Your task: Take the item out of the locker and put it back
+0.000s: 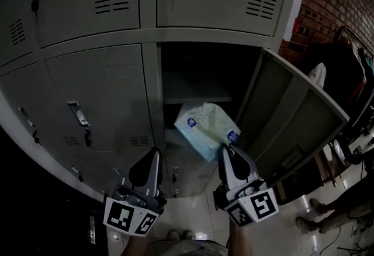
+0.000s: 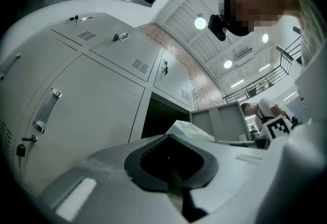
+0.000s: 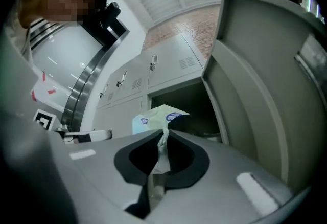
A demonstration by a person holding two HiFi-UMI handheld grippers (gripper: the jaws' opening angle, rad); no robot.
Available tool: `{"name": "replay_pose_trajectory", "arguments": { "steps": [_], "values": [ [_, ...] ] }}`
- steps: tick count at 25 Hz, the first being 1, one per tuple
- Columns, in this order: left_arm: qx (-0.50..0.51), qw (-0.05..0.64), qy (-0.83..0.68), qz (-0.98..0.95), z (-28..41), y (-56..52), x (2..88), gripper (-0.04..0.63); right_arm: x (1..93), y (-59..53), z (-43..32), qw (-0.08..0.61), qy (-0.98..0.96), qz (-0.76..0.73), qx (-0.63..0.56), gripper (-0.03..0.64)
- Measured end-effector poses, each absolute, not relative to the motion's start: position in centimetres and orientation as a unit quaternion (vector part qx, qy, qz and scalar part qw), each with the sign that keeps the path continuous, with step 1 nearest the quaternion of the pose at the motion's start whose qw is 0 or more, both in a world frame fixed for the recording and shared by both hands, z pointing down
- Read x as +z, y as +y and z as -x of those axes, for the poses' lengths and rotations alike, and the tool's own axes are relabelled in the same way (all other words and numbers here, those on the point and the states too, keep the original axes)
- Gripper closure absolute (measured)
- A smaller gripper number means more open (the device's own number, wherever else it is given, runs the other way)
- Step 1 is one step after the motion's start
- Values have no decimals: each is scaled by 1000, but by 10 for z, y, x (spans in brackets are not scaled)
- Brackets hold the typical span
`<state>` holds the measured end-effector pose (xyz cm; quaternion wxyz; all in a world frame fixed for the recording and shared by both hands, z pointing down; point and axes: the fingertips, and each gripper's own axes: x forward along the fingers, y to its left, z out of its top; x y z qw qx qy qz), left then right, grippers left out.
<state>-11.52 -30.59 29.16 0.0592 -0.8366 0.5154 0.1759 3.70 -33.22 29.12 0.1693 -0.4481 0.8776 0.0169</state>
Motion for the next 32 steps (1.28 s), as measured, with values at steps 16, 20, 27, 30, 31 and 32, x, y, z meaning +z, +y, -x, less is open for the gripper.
{"name": "replay_pose_trajectory", "arguments": {
  "steps": [16, 20, 27, 30, 31, 32],
  "values": [
    [185, 59, 515, 835, 106, -303, 291, 592, 285, -314, -37, 165, 884, 437, 27, 605],
    [187, 58, 513, 836, 103, -303, 291, 592, 286, -311, -36, 166, 886, 433, 23, 604],
    [186, 57, 510, 838, 99, -301, 290, 592, 286, -309, -38, 166, 886, 432, 20, 604],
    [187, 56, 511, 837, 101, -301, 290, 592, 287, -309, -38, 165, 886, 432, 19, 604],
    [187, 56, 512, 837, 101, -301, 291, 591, 287, -309, -38, 165, 887, 432, 19, 604],
    [188, 55, 512, 836, 102, -301, 291, 592, 288, -308, -38, 166, 887, 431, 18, 604]
  ]
}}
